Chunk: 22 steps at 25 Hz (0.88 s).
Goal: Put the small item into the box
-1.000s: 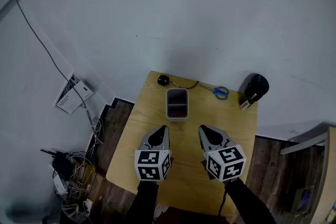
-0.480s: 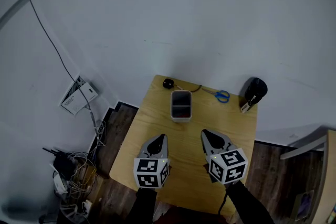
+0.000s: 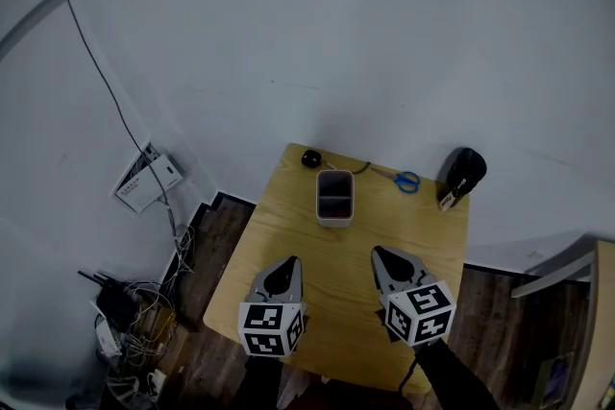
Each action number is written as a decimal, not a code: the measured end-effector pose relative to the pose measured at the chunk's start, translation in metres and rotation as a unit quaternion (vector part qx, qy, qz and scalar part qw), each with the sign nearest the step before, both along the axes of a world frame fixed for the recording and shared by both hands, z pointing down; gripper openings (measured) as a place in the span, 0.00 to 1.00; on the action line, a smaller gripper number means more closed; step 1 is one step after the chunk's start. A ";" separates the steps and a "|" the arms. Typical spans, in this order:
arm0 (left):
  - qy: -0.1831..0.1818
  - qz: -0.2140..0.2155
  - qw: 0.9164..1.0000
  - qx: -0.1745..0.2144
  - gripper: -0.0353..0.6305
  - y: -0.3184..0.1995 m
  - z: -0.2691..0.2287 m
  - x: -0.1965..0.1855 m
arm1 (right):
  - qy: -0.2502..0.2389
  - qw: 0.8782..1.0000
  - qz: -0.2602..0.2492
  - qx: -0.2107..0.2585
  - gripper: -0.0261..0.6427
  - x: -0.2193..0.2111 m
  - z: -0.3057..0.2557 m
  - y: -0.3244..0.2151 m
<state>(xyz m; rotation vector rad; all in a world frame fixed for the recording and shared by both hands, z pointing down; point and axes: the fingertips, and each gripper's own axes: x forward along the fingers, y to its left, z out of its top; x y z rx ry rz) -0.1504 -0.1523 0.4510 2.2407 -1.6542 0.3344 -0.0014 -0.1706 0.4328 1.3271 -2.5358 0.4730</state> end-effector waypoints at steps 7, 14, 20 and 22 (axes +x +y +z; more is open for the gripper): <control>-0.002 -0.003 1.000 0.008 0.06 0.011 -0.006 -0.004 | -0.009 1.000 0.004 0.001 0.05 0.000 -0.003 0.013; 0.006 -0.008 1.000 0.016 0.06 0.026 -0.012 -0.008 | -0.013 1.000 0.004 0.002 0.05 0.000 -0.006 0.028; 0.011 -0.011 1.000 0.019 0.06 0.042 -0.016 -0.010 | -0.012 1.000 0.003 0.003 0.05 0.003 -0.008 0.043; 0.012 -0.011 1.000 0.020 0.06 0.048 -0.017 -0.011 | -0.012 1.000 0.002 0.002 0.05 0.005 -0.008 0.049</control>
